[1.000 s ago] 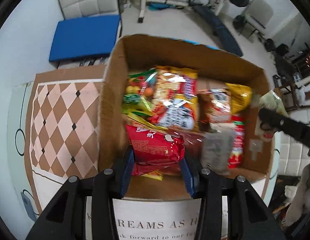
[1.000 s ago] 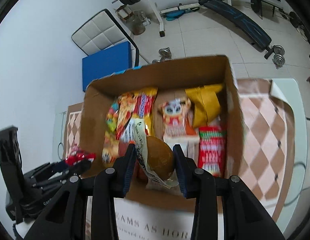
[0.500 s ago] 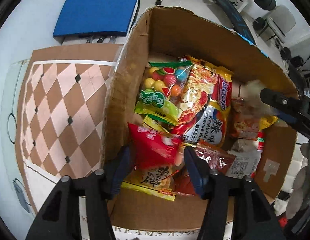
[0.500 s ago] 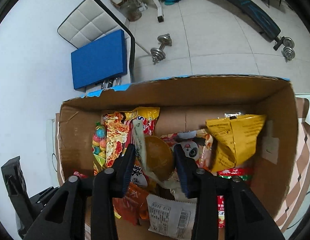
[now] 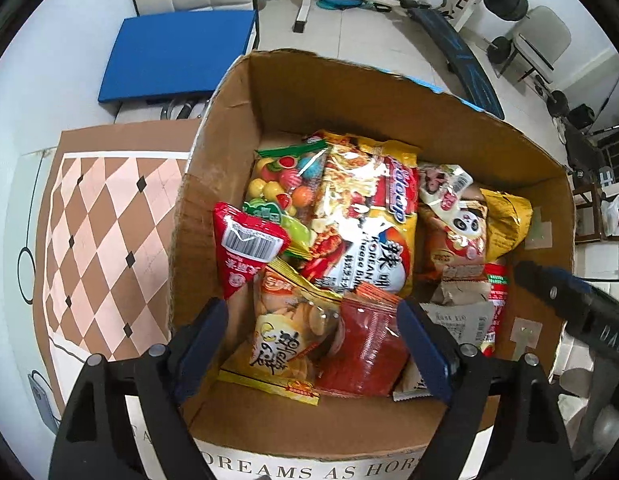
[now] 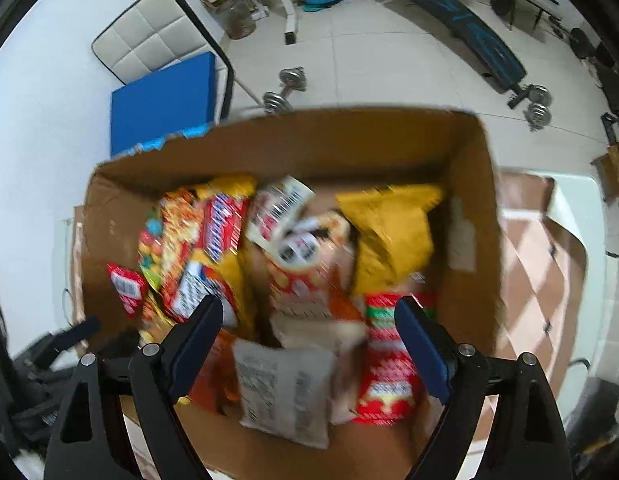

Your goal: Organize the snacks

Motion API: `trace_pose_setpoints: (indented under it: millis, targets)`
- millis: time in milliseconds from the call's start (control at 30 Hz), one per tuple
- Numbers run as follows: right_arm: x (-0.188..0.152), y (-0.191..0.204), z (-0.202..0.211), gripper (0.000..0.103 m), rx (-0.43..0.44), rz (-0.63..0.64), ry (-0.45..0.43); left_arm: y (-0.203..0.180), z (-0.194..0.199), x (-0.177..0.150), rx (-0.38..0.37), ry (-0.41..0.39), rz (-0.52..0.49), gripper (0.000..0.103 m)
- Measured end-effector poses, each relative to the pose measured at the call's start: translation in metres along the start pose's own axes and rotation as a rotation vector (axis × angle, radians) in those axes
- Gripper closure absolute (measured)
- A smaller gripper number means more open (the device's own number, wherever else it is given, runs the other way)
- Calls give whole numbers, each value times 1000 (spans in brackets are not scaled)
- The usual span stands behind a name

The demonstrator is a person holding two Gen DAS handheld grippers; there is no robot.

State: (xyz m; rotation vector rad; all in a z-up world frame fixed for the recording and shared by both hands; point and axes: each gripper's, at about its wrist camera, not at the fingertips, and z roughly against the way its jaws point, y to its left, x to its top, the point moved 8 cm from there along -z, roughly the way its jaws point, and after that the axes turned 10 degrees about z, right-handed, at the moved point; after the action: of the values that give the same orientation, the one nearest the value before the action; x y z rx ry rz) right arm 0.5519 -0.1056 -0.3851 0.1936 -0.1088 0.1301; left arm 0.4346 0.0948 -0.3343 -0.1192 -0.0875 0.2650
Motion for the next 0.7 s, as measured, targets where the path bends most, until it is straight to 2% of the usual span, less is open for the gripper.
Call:
trace_pose_setpoints:
  millis: [167,400,700]
  targets:
    - [-31,-14,14,8,-81,1,-10,-6,11,-5,23,-44,-22,17]
    - [-61,-22,42,7,-118,-24,-48,-17,36,-21,20,-107,-52,17]
    - [-100,-13,96,6,-132,-18,-127,-21,103,-53,31,-290,-91,17]
